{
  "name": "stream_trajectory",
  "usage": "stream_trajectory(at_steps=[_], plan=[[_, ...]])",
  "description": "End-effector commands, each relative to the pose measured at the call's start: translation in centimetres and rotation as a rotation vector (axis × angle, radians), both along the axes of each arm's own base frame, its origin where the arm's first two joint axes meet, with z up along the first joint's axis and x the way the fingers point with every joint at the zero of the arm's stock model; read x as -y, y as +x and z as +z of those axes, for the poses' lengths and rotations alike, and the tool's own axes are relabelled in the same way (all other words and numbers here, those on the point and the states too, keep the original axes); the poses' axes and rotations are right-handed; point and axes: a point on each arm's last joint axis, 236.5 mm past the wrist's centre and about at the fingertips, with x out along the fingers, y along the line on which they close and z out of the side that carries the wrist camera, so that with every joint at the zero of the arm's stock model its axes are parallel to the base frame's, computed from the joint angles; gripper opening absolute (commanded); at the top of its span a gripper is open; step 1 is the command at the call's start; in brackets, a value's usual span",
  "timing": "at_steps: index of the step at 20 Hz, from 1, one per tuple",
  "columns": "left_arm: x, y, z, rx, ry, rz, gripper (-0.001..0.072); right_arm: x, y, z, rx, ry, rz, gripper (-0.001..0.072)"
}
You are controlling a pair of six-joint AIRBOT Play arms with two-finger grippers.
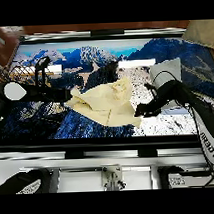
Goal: Fold the shirts.
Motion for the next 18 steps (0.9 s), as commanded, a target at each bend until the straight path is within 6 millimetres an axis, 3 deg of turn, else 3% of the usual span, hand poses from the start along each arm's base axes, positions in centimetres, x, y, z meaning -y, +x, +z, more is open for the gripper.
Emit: stream_trajectory(at_steps=[1,2,3,7,9,10,12,13,15,16,17,18], plan=[[0.0,0.1,0.1,0.003,0.000,0.001,0.0035,-1.6,-0.6,-1.9,-0.013,-0.001,0.014,0.0658],[0.0,0.1,0.1,0.003,0.000,0.001,0.0035,-1.8,-1.0,-2.3,-0.044,0.001,0.008,0.0657],[0.0,0.1,0.1,0.003,0.000,0.001,0.0035,-1.7,-1.4,-2.4,-0.067,0.000,0.002,0.0609],[0.0,0.1,0.2,0.022,0.014,-0.026,0.0035,-3.2,-2.2,-0.6,-0.112,0.071,-0.001,0.0069],[0.1,0.4,2.1,0.083,0.030,-0.070,0.0035,-4.9,-1.0,2.8,-0.047,0.159,0.000,0.0076],[0.2,0.7,4.4,0.137,0.029,-0.089,0.0035,-5.4,0.5,5.7,0.042,0.187,0.000,0.0076],[0.0,1.3,12.8,0.312,-0.008,-0.081,0.0036,-5.7,3.9,14.2,0.302,0.218,0.017,0.0076],[-0.7,1.0,18.9,0.445,-0.035,-0.062,0.0035,-5.4,5.2,19.8,0.463,0.229,0.024,0.0076],[-3.6,-1.8,32.3,0.753,-0.088,0.008,0.0035,-3.3,6.5,34.7,0.899,0.223,-0.012,0.0077],[-5.6,-4.6,38.8,0.911,-0.119,0.064,0.0035,-1.6,6.0,42.6,1.139,0.203,-0.066,0.0076],[-7.6,-7.8,43.9,1.043,-0.135,0.120,0.0035,0.4,4.1,50.9,1.403,0.179,-0.139,0.0076],[-9.5,-11.1,47.7,1.148,-0.141,0.183,0.0035,2.2,1.0,57.9,1.631,0.162,-0.210,0.0076]])
